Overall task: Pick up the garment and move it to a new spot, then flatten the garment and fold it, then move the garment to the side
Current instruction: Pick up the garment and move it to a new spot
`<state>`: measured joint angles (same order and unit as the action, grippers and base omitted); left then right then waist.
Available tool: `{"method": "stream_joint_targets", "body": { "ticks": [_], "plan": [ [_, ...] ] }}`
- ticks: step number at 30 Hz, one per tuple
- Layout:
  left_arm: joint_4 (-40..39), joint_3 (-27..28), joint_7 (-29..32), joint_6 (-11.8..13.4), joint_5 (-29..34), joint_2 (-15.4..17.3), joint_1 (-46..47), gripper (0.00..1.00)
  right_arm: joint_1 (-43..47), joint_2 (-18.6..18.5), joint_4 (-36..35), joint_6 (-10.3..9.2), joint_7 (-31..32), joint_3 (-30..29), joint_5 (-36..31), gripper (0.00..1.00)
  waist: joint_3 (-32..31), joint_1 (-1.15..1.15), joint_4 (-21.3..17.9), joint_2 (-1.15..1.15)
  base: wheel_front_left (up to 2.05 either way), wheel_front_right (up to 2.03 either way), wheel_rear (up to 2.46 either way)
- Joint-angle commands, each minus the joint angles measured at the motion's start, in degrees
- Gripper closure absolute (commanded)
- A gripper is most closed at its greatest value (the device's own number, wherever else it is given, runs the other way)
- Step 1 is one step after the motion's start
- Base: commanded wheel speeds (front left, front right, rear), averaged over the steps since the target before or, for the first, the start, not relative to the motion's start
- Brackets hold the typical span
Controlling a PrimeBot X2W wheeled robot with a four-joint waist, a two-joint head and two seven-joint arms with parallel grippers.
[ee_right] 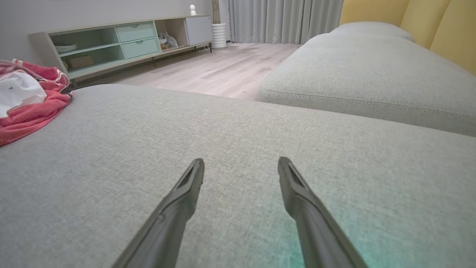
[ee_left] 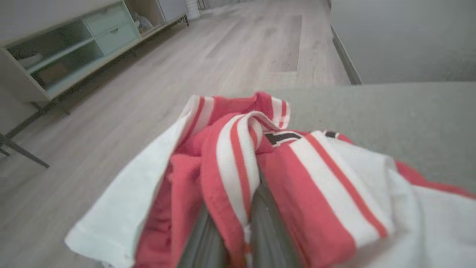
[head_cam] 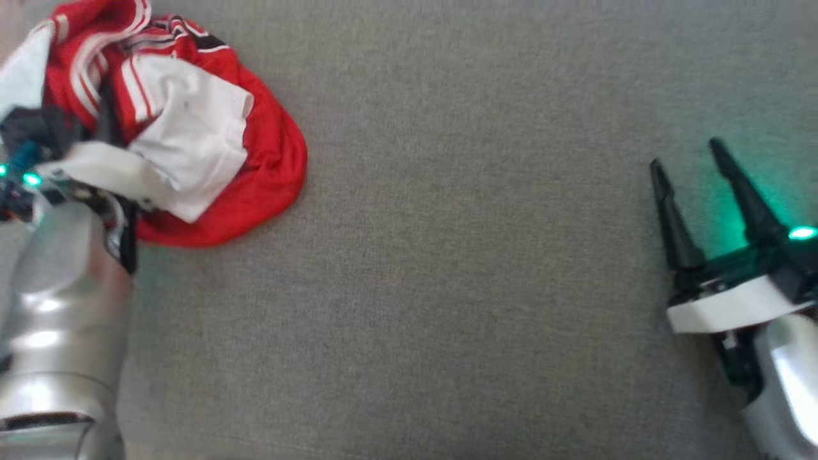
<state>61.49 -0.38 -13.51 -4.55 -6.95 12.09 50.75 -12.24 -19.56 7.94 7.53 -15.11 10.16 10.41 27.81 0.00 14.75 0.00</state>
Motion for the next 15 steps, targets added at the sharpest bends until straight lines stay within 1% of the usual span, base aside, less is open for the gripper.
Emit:
{"method": "stream_joint_targets", "body": {
  "ticks": [1,2,4,10,15],
  "plan": [
    [-4.0,0.3,-1.1,0.0,0.7,4.5,3.0,1.00,2.1,1.2,0.0,-0.04,0.1,1.4,-0.2,0.00,-3.3,0.00,-1.1,0.00,0.00,0.00,0.00],
    [-4.0,0.3,-1.1,0.0,0.7,4.5,3.0,1.00,2.1,1.2,0.0,-0.04,0.1,1.4,-0.2,0.00,-3.3,0.00,-1.1,0.00,0.00,0.00,0.00],
    [-7.7,-0.5,-1.3,-0.5,1.4,5.4,4.5,1.00,2.1,2.8,0.5,-0.04,0.1,1.6,-0.1,0.00,-5.8,0.00,-2.1,0.00,0.00,0.00,0.00],
    [-22.0,-4.3,-1.1,-2.4,1.4,7.2,8.1,1.00,2.5,7.8,1.3,-0.04,0.1,2.5,0.1,0.00,-13.2,0.00,-7.4,0.00,0.00,0.00,0.00],
    [-33.8,-8.7,4.1,-2.9,-0.5,8.1,10.7,1.00,3.9,11.0,1.5,-0.04,0.1,3.0,0.0,0.00,-17.6,0.00,-13.3,0.00,0.00,0.00,0.00]
  ]
}}
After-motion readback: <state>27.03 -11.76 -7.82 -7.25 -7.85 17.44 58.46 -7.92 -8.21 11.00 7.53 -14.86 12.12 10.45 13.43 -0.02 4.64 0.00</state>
